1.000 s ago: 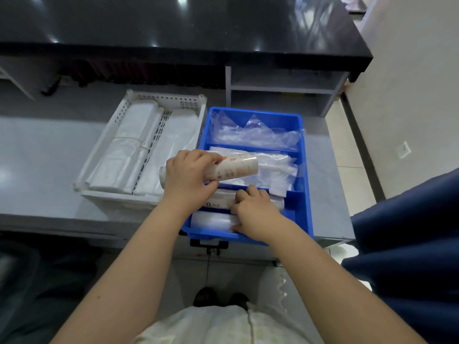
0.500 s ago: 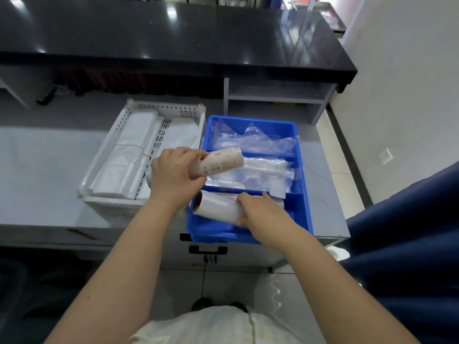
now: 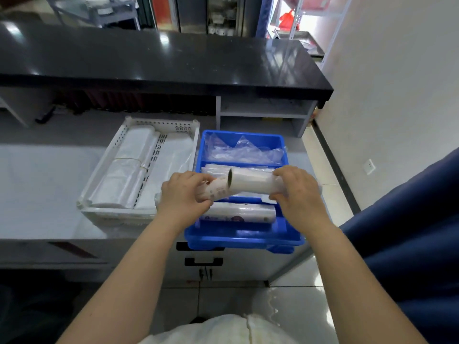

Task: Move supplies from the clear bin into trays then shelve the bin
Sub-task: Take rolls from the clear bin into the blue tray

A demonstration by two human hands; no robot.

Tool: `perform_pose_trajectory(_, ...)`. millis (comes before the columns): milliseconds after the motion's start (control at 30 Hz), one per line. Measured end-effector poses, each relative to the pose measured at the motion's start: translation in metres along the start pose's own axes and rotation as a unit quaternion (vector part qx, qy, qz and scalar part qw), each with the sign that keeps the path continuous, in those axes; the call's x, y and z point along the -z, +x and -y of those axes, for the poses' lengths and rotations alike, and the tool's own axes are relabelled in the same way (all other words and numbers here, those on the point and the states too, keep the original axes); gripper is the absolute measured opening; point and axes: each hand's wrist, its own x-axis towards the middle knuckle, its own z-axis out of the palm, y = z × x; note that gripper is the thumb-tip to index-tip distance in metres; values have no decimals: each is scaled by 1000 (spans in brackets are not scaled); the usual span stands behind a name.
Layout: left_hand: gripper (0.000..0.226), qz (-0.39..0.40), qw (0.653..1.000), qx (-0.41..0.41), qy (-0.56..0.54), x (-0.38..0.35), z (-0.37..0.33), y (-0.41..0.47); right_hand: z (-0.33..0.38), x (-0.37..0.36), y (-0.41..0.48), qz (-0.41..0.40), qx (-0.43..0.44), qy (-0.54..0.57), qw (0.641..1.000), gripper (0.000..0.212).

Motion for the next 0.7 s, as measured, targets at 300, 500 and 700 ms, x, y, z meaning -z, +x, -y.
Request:
perform_pose_trajectory(300, 52, 161, 983, -81, 21, -47, -50, -12, -19, 13, -7, -48, -70, -20, 996, 45)
perform_pose_trajectory(500, 51, 186, 981, -58, -11, -64, -41, -23, -16, -7, -12, -22, -66, -24, 997, 46)
perform_pose_trajectory(700, 45, 110, 992, -48, 29, -34, -19, -21, -11, -23, -7, -8, -44, -25, 999, 45)
